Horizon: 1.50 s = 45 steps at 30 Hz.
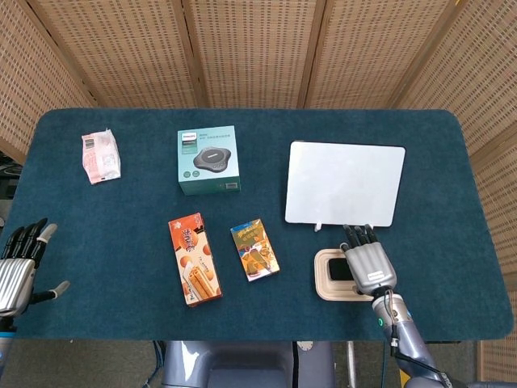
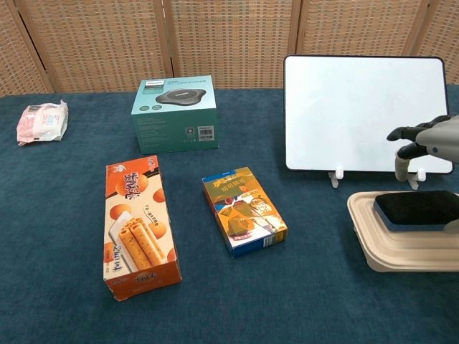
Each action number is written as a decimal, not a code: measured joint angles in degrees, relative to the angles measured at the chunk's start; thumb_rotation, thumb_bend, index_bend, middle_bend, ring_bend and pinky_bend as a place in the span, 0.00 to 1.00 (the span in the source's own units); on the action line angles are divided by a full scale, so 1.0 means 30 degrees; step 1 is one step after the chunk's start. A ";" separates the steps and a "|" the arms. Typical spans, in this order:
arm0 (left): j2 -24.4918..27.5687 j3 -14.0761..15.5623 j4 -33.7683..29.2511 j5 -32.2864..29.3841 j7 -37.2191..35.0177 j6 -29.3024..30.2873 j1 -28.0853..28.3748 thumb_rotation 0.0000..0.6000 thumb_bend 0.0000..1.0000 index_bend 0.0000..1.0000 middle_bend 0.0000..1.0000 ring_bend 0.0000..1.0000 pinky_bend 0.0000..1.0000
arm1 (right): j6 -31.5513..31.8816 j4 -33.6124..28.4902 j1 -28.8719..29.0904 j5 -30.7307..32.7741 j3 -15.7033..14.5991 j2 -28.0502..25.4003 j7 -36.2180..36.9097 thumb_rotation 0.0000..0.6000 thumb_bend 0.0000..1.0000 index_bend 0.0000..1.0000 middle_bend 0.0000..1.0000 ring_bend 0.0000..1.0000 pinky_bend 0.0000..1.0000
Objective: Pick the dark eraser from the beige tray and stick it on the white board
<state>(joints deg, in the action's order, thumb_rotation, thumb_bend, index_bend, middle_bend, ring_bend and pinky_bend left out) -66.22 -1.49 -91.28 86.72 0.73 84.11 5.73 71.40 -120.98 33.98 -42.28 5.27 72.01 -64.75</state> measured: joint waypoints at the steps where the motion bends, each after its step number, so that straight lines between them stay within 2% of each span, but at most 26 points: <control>1: -0.0004 -0.0001 0.0005 0.0005 -0.0004 0.0001 0.0004 1.00 0.14 0.00 0.00 0.00 0.00 | 0.0043 -0.0031 0.0096 0.0156 -0.0006 -0.0008 -0.0065 1.00 0.05 0.30 0.00 0.00 0.00; 20: -0.0004 0.0023 -0.0014 0.0048 0.0008 0.0070 -0.0017 1.00 0.14 0.00 0.00 0.00 0.00 | 0.0591 0.0339 0.1982 0.2966 -0.0164 0.0329 -0.0824 1.00 0.05 0.32 0.00 0.00 0.00; 45: 0.0015 0.0027 0.0046 0.0058 -0.0119 0.0046 0.0013 1.00 0.14 0.00 0.00 0.00 0.00 | 0.1174 0.1004 0.2999 0.3628 -0.1025 0.0553 -0.0041 1.00 0.09 0.36 0.01 0.00 0.00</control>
<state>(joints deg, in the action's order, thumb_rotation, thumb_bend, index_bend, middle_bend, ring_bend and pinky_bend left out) -66.17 -1.41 -91.14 86.89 0.38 84.25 5.77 74.93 -117.97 42.98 -31.39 2.19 73.67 -64.87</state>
